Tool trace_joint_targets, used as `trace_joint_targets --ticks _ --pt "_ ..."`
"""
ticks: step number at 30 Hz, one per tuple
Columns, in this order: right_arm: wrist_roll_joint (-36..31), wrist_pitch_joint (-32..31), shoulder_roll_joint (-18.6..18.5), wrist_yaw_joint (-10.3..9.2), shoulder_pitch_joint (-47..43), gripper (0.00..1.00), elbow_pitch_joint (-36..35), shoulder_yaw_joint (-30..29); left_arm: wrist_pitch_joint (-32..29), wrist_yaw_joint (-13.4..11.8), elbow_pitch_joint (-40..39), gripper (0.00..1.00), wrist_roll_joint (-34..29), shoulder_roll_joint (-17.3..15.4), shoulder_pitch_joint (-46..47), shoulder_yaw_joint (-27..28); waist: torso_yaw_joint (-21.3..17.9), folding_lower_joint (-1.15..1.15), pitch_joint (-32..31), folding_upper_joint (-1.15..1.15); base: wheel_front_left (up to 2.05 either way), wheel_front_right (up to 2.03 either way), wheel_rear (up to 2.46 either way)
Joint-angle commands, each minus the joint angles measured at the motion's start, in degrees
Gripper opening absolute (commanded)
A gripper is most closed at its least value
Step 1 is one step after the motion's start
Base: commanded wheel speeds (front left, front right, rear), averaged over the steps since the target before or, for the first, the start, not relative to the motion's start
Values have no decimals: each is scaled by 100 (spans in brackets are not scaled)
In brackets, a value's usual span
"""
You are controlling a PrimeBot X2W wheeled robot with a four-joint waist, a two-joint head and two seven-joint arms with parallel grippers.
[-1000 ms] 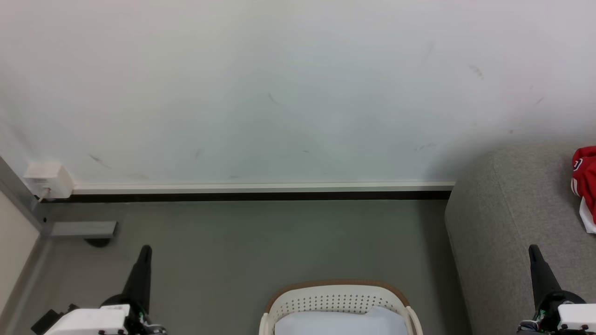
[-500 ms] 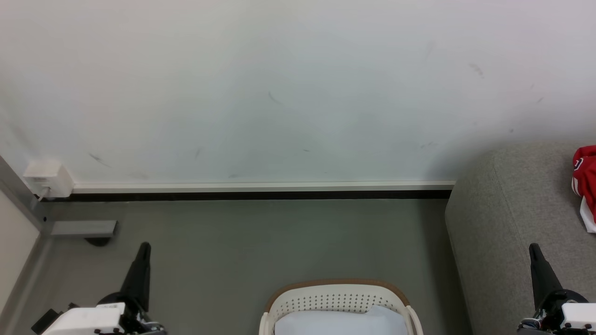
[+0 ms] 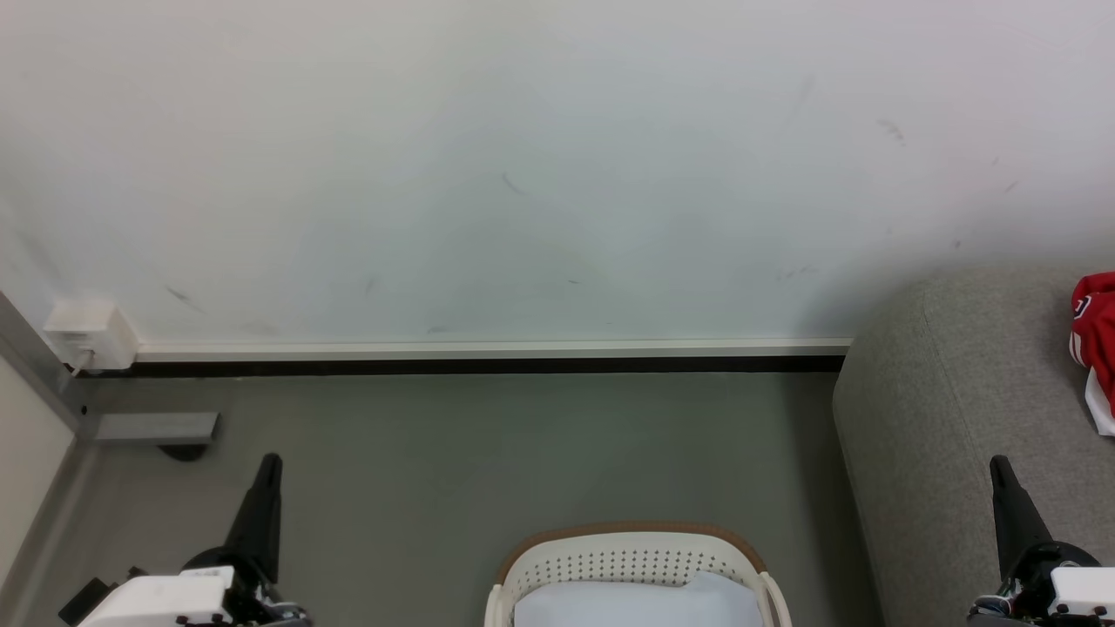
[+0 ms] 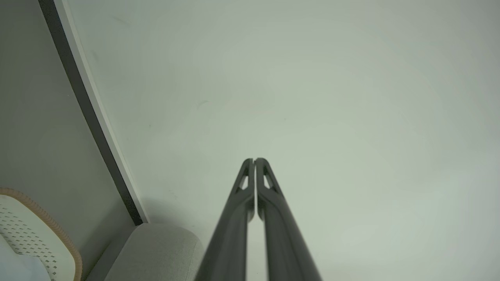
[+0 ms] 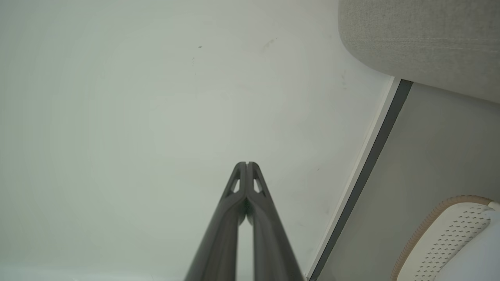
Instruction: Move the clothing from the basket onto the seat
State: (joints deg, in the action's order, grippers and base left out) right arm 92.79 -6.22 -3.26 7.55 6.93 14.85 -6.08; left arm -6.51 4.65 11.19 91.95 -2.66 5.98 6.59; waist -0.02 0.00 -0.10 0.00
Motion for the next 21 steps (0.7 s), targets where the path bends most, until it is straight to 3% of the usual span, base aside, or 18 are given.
trace_joint_targets --ticks 1,21 --pt "17 2 -14 -12 48 0 -21 -6 -25 -5 -15 0 74 -40 41 20 0 0 0 0 0 0 0" --pt "32 19 -32 -12 45 0 -21 15 -25 -5 -15 0 74 -40 40 20 0 0 0 0 0 0 0"
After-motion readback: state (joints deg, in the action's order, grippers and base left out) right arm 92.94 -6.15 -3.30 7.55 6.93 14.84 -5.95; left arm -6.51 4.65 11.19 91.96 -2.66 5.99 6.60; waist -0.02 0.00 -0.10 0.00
